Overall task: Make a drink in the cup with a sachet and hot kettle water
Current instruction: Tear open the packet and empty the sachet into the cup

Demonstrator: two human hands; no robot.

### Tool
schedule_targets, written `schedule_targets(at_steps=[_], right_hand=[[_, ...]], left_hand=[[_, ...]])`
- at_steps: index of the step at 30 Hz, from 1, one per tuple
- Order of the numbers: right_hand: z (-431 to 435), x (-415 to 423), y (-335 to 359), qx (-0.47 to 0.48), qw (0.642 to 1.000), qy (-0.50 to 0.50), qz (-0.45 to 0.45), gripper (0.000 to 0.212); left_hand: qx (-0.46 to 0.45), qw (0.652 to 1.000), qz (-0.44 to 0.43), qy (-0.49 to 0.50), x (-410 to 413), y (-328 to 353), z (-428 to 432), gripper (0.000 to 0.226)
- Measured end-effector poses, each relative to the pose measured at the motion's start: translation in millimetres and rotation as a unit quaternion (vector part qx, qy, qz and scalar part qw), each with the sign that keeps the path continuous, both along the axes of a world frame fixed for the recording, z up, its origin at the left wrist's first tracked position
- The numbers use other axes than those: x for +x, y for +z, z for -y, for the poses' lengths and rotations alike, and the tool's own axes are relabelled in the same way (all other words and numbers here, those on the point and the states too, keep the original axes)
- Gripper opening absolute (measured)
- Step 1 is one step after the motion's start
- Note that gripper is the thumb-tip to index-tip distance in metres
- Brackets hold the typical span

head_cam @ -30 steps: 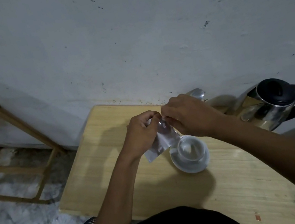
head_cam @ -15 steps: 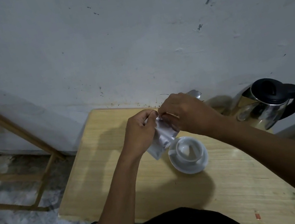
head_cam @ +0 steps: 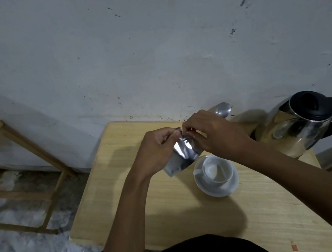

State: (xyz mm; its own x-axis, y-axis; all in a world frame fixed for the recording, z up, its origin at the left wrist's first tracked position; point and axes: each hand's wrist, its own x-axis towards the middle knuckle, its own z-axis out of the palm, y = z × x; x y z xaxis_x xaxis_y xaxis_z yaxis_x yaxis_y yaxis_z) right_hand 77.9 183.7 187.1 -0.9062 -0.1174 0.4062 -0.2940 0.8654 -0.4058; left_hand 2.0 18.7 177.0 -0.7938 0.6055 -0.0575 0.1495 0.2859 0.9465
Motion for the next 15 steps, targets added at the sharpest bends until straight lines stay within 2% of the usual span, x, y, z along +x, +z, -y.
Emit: schedule_targets(at_steps=[3, 12, 15], right_hand=[[0.6, -3.5, -3.9, 0.027, 0.999, 0.01, -0.03, 0.01], [-5.2, -0.4, -6.2, 0.103, 0.983, 0.045, -0.144, 0.014], [-6.3, 8.3, -4.9, 0.125, 0.975, 0.047, -0.176, 0.01]], left_hand=[[0.027, 0.999, 0.038, 0.001, -1.1, -0.8, 0.4, 0.022], [0.078, 0.986, 0.149, -0.008, 5.0, -3.3, -7.4, 0.024], [0.07, 0.985, 0.15, 0.052, 6.4, -9.8, -14.0, 0.026]])
